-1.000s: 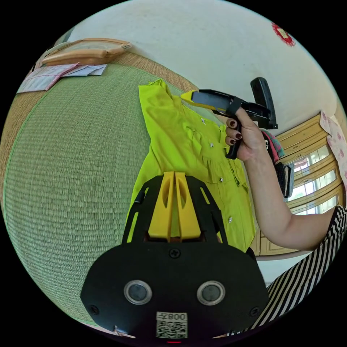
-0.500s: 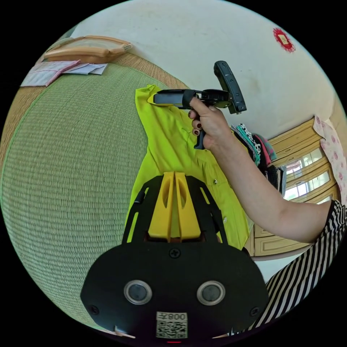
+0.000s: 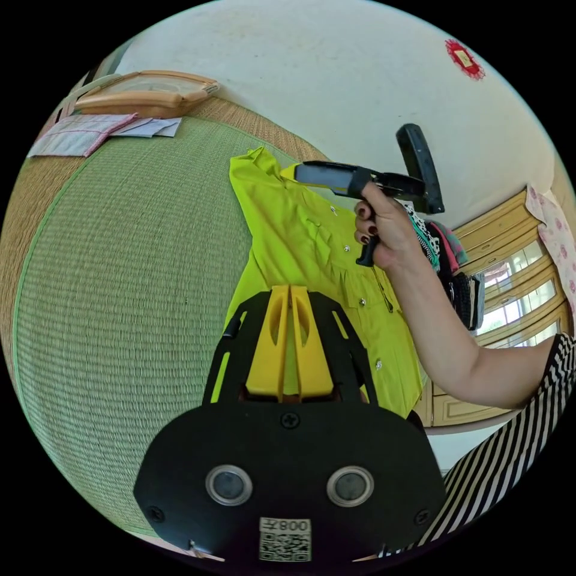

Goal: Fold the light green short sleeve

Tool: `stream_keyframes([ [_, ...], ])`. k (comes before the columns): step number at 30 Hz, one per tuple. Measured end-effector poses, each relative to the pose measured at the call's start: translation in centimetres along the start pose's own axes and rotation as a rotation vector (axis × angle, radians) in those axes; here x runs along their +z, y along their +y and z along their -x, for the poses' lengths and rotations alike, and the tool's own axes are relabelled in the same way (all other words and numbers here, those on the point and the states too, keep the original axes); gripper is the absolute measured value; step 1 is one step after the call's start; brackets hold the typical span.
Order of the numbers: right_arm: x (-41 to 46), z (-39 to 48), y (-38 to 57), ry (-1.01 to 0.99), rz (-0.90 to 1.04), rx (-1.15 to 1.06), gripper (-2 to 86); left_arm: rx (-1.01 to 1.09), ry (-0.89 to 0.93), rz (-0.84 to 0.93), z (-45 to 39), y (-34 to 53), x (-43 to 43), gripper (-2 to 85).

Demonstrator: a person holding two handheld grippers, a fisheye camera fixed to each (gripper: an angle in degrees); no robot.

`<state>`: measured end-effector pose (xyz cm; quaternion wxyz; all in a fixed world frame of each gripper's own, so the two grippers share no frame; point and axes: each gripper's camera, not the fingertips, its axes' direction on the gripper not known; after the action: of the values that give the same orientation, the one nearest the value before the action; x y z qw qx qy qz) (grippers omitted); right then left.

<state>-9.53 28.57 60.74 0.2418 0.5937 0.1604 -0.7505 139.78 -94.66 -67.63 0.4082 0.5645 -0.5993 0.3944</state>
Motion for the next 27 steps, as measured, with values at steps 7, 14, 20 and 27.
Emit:
stream_keyframes([
  [7,-2.1,1.0,10.1,-0.098,0.064,0.031,0.1,-0.039,-0.027,0.028,0.7,-0.4,-0.3,0.2],
  [14,0.0,-0.3,13.3,-0.121,0.152,0.092,0.1,-0.017,-0.076,0.06,0.0,-1.4,-1.0,0.2],
  [20,-5.6,-0.2,16.3,-0.074,0.085,0.104,0.1,0.043,-0.017,0.014,-1.3,-0.2,-4.4,0.2],
  [27,-11.9,-6.3,25.3,0.153,0.087,0.329,0.1,0.019,-0.055,0.068,-1.7,1.4,-5.8,0.4],
])
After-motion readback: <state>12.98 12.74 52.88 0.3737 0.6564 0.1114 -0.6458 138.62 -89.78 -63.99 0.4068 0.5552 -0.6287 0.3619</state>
